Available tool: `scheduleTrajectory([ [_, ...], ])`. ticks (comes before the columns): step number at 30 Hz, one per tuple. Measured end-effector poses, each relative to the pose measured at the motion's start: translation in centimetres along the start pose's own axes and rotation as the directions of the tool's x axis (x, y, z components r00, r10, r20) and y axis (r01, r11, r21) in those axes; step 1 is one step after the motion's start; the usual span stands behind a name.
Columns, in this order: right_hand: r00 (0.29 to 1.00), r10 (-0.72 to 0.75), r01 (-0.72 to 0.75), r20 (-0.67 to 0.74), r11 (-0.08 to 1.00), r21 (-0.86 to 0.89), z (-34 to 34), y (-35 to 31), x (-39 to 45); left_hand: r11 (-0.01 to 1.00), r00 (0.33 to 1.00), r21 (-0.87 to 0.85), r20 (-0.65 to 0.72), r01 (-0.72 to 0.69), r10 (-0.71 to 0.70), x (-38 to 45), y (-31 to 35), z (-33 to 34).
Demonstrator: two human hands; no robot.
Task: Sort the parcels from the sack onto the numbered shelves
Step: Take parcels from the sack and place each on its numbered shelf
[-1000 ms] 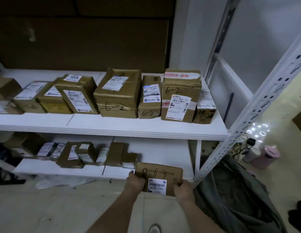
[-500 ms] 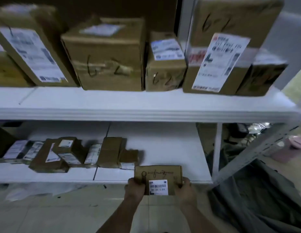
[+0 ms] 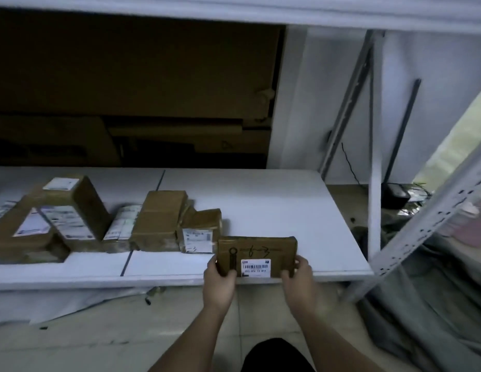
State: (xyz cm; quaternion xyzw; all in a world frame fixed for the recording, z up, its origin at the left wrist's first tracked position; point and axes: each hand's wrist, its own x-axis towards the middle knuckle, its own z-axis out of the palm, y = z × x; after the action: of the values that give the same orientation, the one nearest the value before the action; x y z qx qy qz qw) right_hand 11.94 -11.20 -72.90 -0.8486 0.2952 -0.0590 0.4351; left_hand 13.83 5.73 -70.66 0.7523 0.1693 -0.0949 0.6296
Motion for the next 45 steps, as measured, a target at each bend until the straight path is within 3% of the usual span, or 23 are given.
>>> scheduleTrajectory([
  [16,0.999,0.025,-0.031,0.046,0.991,0.131,1.5,1.3,2.5,0.996,0.989,0.089,0.144,0.007,-0.02,2.8,-0.9,0.6],
  [38,0.999,0.043,-0.046,0.022,0.988,0.148,3.1,1.1,6.3,0.996,0.965,-0.085,0.258,-0.02,0.041,4.7,-0.7,1.2],
  [45,0.996,0.015,-0.036,0.087,0.971,0.237,3.8,0.7,7.1,0.995,0.981,-0.101,0.193,-0.005,0.025,5.0,-0.9,1.1],
])
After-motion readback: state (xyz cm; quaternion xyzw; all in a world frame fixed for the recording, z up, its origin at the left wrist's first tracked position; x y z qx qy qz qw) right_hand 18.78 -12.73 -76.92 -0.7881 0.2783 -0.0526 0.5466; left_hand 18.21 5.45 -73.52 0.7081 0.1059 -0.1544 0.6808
